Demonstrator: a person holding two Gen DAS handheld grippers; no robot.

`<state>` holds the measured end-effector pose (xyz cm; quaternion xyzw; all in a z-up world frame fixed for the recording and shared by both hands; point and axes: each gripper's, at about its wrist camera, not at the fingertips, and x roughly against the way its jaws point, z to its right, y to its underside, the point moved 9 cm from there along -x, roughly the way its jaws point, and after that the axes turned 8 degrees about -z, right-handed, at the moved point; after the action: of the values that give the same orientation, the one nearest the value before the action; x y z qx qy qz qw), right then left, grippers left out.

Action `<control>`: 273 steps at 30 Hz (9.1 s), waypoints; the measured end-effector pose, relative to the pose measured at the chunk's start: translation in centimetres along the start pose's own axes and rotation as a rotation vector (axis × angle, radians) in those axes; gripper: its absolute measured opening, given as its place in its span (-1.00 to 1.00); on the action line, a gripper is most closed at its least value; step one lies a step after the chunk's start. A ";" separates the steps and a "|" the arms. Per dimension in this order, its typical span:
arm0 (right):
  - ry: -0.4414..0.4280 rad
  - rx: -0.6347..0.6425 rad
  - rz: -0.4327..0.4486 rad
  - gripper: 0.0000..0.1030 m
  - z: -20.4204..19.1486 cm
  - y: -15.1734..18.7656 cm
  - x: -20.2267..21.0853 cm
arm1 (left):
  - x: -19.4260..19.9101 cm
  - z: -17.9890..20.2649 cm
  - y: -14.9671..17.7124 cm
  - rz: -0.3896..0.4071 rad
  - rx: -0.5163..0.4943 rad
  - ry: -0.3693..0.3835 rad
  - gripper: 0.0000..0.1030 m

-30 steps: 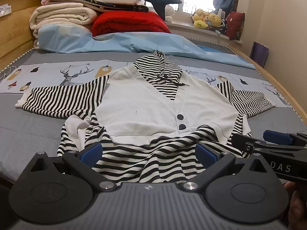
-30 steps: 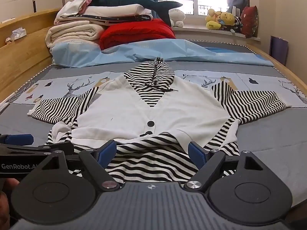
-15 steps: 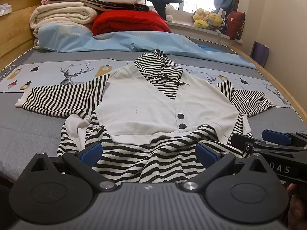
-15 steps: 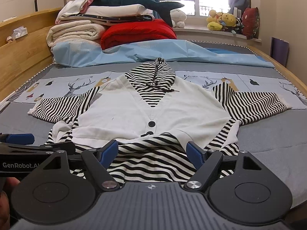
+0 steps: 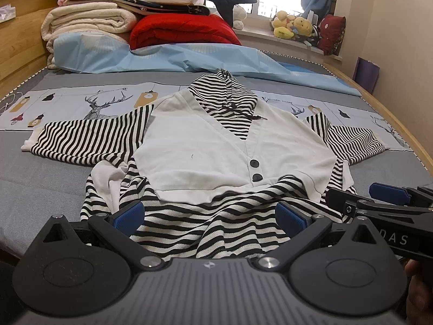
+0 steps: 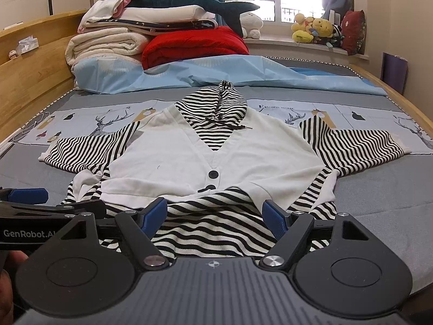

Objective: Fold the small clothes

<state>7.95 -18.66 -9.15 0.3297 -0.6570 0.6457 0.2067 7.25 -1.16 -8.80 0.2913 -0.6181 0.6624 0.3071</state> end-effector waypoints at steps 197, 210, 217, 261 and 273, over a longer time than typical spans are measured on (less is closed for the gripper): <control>0.062 0.187 0.064 -0.32 2.5 -11.5 -11.2 | -19.2 -32.8 -12.2 -0.135 0.433 -0.245 0.36; 0.007 0.169 -0.022 -0.29 0.7 -12.1 -14.2 | -21.4 -45.0 -10.7 -0.115 0.800 -0.366 0.25; -0.023 0.153 -0.080 -0.29 0.8 -11.6 -15.1 | -21.3 -45.0 -12.1 -0.091 0.761 -0.405 -0.90; -0.050 -0.697 -0.233 -0.31 13.2 -10.6 -23.6 | -25.8 -19.6 -22.7 -0.198 0.550 0.051 -0.59; -0.107 -0.736 -0.291 -0.13 13.4 -9.8 -23.3 | -25.2 -19.0 -23.0 -0.186 0.537 0.040 -0.59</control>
<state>33.08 -27.51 -19.49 0.3564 -0.8007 0.3130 0.3660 40.92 17.68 -14.64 0.4044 -0.3850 0.7770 0.2907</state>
